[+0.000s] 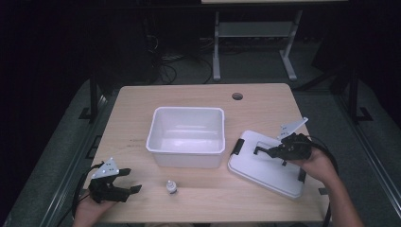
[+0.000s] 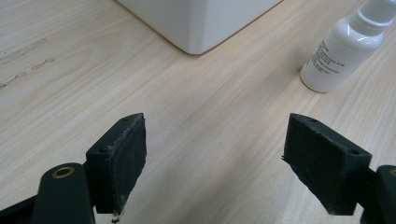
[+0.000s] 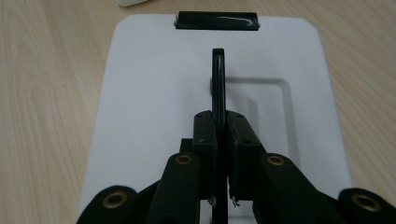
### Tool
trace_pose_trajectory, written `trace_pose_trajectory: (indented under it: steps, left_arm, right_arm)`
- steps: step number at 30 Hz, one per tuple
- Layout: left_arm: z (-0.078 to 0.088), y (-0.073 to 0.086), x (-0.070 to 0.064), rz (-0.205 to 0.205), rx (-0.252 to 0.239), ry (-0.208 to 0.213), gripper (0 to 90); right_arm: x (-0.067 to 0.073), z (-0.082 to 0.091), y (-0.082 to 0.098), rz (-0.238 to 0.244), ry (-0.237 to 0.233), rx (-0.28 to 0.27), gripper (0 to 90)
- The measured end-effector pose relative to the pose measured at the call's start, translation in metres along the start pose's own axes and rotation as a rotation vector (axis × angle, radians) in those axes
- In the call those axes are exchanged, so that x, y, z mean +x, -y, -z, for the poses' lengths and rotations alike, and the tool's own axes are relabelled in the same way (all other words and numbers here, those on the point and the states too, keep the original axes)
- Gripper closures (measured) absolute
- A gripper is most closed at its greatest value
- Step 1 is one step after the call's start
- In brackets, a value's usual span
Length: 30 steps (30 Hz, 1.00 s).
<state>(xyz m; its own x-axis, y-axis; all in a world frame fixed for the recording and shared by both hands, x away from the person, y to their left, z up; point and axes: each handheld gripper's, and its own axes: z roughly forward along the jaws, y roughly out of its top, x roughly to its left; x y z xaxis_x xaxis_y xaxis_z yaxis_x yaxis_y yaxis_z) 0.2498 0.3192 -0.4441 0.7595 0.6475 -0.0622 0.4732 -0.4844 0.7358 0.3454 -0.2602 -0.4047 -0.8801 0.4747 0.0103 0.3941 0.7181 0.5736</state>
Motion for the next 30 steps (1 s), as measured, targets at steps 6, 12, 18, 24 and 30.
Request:
trace_pose_trajectory:
  steps: [6,12,18,24,30]
  left_arm:
    - [-0.001,0.000,-0.001,-0.001,0.002,0.002,20.7]
    - [0.000,-0.001,-0.001,-0.008,0.000,0.002,20.7]
    - [-0.001,-0.002,-0.002,-0.014,0.002,0.006,21.0]
    - [-0.001,-0.004,-0.004,-0.019,0.003,0.017,22.1]
    - [0.000,-0.007,-0.007,-0.035,0.008,0.020,22.6]
  right_arm:
    - [0.008,0.002,0.004,-0.010,-0.011,-0.031,75.8]
    - [0.016,0.008,0.004,-0.014,-0.017,-0.062,65.1]
    - [0.024,0.013,0.005,-0.006,-0.003,-0.085,59.3]
    - [0.039,0.017,0.003,0.024,0.009,-0.116,54.9]
    - [0.050,0.014,0.001,0.057,0.011,-0.110,50.5]
